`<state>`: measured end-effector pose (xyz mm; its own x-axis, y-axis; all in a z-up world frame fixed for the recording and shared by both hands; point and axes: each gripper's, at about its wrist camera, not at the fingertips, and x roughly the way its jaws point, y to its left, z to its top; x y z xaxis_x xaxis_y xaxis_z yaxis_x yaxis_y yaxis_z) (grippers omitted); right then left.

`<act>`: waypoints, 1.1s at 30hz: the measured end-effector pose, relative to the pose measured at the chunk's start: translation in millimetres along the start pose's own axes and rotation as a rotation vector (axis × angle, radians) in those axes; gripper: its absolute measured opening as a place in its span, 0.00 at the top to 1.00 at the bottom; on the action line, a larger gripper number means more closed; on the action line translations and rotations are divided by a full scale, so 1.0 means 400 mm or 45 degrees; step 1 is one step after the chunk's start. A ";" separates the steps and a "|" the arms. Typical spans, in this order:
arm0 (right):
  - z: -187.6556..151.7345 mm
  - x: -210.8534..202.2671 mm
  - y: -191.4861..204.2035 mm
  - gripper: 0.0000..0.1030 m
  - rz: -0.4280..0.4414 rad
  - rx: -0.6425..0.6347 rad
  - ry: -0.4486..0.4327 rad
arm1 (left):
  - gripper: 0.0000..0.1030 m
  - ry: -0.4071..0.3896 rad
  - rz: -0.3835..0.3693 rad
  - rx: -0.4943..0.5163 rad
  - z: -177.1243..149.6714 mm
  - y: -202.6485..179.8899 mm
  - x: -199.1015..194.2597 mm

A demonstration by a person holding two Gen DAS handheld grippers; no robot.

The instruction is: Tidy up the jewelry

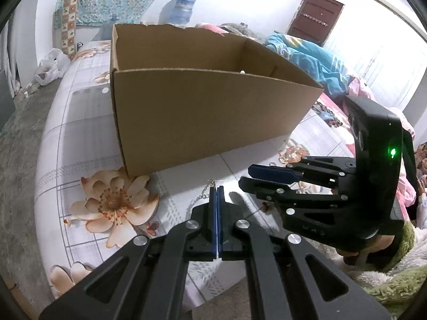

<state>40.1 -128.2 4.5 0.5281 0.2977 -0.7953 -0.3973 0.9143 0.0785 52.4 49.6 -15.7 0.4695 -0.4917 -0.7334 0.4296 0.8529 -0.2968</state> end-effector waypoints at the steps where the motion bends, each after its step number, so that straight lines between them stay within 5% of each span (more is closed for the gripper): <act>1: -0.001 0.004 0.003 0.84 -0.005 -0.011 0.007 | 1.00 0.001 0.002 -0.003 -0.001 0.002 0.001; 22: 0.005 -0.028 -0.001 0.90 -0.009 -0.019 -0.022 | 1.00 -0.022 0.010 0.009 -0.003 0.005 -0.022; 33: 0.149 -0.247 -0.081 0.90 0.117 0.049 -0.348 | 1.00 -0.216 -0.216 0.071 0.159 -0.055 -0.163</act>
<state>45.5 -170.8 116.2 0.6763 0.4377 -0.5925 -0.4265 0.8884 0.1695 61.5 51.8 77.5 0.5076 -0.6536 -0.5614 0.5531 0.7468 -0.3694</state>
